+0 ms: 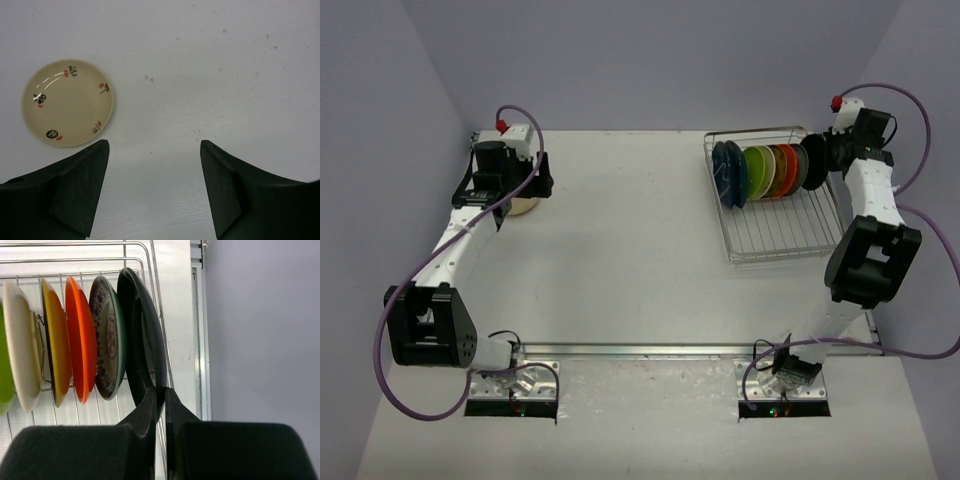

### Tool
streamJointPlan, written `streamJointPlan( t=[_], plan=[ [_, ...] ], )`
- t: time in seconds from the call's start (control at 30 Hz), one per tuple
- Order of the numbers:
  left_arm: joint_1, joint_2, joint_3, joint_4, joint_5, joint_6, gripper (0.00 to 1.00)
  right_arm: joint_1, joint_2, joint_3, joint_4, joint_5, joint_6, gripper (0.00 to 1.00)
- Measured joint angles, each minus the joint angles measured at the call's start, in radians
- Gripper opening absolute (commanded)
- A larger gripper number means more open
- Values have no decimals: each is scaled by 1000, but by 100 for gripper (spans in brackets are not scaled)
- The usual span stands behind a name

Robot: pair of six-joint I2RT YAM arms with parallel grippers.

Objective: Unload the plates from the dish rack

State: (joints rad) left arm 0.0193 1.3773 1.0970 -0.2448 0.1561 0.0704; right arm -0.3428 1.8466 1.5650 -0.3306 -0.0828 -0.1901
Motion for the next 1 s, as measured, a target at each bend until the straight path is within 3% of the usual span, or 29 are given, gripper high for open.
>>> streamJointPlan(
  t=[0.13, 0.27, 0.47, 0.67, 0.8, 1.0],
  plan=[
    [0, -1, 22, -15, 1, 0, 92, 0, -54, 13, -34, -4, -1, 0],
    [0, -11, 41, -33, 38, 4, 99, 6, -131, 57, -76, -36, 1, 0],
    [0, -30, 105, -57, 190, 4, 99, 26, -246, 139, -126, -163, 20, 0],
    [-40, -39, 134, -52, 419, -72, 94, 73, -346, 105, -173, -368, 112, 0],
    [-151, -25, 177, -76, 452, -102, 92, 224, -398, 0, -183, -415, 160, 0],
    [-342, 25, 290, -132, 395, -80, 77, 485, -399, -115, -209, -452, 218, 0]
  ],
)
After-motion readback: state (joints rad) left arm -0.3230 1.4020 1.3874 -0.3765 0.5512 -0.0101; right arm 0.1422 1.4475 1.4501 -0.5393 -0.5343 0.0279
